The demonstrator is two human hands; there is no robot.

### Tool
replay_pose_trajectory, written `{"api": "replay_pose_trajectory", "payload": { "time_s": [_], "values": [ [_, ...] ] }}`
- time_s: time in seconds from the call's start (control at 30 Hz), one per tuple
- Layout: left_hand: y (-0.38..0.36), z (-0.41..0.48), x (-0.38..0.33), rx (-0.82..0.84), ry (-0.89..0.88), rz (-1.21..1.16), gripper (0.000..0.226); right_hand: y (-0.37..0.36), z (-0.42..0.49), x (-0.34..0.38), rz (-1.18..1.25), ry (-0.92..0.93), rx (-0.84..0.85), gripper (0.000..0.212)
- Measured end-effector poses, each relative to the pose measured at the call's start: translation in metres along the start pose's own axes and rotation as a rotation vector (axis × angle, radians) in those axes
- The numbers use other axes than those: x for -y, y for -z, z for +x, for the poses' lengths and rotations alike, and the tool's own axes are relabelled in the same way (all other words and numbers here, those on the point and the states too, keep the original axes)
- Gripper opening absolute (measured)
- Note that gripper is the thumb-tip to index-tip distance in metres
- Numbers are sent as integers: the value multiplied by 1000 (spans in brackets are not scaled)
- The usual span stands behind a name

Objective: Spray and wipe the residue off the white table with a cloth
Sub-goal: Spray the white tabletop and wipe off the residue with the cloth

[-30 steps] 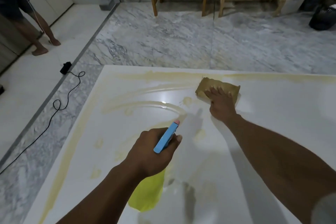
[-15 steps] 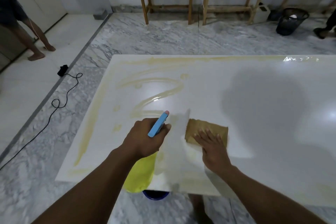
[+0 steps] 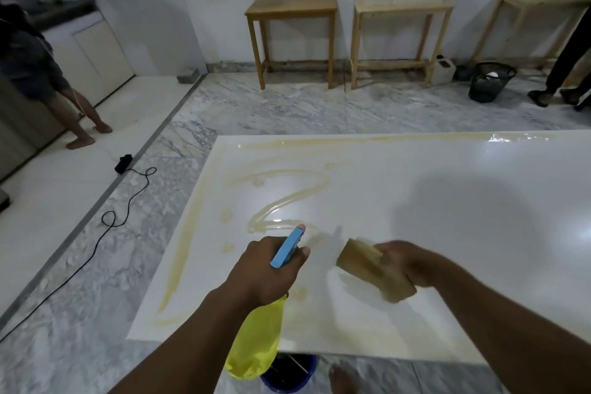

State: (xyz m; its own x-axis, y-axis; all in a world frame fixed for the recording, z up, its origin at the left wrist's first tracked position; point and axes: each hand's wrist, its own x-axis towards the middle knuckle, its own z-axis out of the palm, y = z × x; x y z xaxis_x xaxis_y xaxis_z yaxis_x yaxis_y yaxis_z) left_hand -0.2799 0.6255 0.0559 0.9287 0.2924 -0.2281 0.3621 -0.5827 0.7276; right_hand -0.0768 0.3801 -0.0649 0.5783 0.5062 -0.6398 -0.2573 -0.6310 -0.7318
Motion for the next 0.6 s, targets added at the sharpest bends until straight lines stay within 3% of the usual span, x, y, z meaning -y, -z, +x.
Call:
{"api": "replay_pose_trajectory", "payload": {
  "time_s": [0.1, 0.3, 0.4, 0.47, 0.53, 0.6],
  "values": [
    [5, 42, -5, -12, 0, 6, 47, 61, 45, 44, 94, -77, 23, 33],
    [18, 139, -8, -34, 12, 29, 46, 133, 144, 172, -381, 69, -233, 11],
    [23, 182, -4, -72, 36, 20, 44, 147, 212, 214, -454, 183, -363, 17],
    [24, 203, 1, -87, 41, 7, 43, 146, 258, 219, -503, 249, -432, 35],
    [22, 217, 11, -99, 48, -2, 43, 130, 292, 206, -533, 241, -424, 51],
    [19, 224, 20, -106, 65, -15, 44, 102, 317, 174, -636, 224, -362, 54]
  ]
}}
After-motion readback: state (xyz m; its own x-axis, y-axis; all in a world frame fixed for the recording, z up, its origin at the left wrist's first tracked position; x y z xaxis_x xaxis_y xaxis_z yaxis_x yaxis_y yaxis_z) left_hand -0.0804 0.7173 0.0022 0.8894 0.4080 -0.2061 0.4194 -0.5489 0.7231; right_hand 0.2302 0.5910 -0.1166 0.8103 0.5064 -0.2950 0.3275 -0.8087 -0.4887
